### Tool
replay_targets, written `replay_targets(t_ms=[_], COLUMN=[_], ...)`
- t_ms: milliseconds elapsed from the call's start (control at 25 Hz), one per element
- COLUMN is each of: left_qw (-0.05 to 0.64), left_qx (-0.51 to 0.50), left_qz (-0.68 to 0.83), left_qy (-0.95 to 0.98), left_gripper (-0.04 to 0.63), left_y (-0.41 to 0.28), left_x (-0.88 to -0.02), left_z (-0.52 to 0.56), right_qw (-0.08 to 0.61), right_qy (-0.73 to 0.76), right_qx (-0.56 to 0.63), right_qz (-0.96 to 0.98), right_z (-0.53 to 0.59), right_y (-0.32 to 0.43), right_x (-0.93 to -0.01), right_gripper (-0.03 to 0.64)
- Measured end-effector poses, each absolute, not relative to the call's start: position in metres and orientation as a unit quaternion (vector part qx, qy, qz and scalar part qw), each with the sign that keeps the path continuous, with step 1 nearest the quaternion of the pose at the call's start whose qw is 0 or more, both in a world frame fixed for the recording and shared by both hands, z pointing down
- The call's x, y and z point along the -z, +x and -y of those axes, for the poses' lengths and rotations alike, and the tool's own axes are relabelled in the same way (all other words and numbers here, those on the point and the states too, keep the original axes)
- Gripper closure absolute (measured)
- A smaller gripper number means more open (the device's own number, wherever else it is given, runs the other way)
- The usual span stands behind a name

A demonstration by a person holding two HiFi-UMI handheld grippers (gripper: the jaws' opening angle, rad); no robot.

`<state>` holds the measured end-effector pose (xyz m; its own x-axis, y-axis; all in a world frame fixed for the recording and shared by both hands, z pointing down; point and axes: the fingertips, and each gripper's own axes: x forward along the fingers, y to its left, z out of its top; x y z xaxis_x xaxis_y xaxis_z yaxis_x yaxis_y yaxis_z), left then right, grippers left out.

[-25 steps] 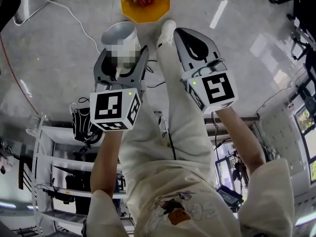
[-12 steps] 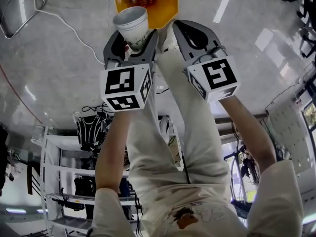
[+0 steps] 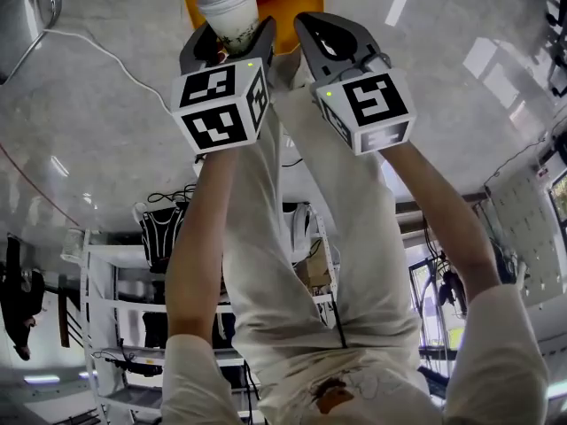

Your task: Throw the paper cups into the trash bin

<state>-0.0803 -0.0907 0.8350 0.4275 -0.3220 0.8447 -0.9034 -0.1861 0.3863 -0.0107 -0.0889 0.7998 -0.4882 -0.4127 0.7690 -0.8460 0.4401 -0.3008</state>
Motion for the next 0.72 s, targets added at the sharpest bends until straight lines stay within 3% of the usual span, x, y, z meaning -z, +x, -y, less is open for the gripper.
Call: replay_targets(t_ms=[320, 600, 720], left_qw=[0.475, 0.492, 0.493], left_qx=[-0.394, -0.393, -0.394], left_qz=[0.415, 0.414, 0.419], left_qy=[0.668, 0.656, 0.653], left_gripper=[0.259, 0.258, 0.258], left_y=[-0.076, -0.069, -0.067], left_x=[-0.896, -0.904, -0.900], left_z=[0.088, 0.102, 0.102], right_qw=[0.319, 0.338, 0.337], right_qy=[0.396, 0.396, 0.397], right_qx=[-0.357, -0.371, -0.384], right_qz=[0.783, 0.769, 0.763], right_z=[0.089, 0.091, 0.092], right_y=[-0.015, -0.016, -0.015], right_x=[-0.828, -0.853, -0.855], right_gripper=[0.609, 0.604, 0.552])
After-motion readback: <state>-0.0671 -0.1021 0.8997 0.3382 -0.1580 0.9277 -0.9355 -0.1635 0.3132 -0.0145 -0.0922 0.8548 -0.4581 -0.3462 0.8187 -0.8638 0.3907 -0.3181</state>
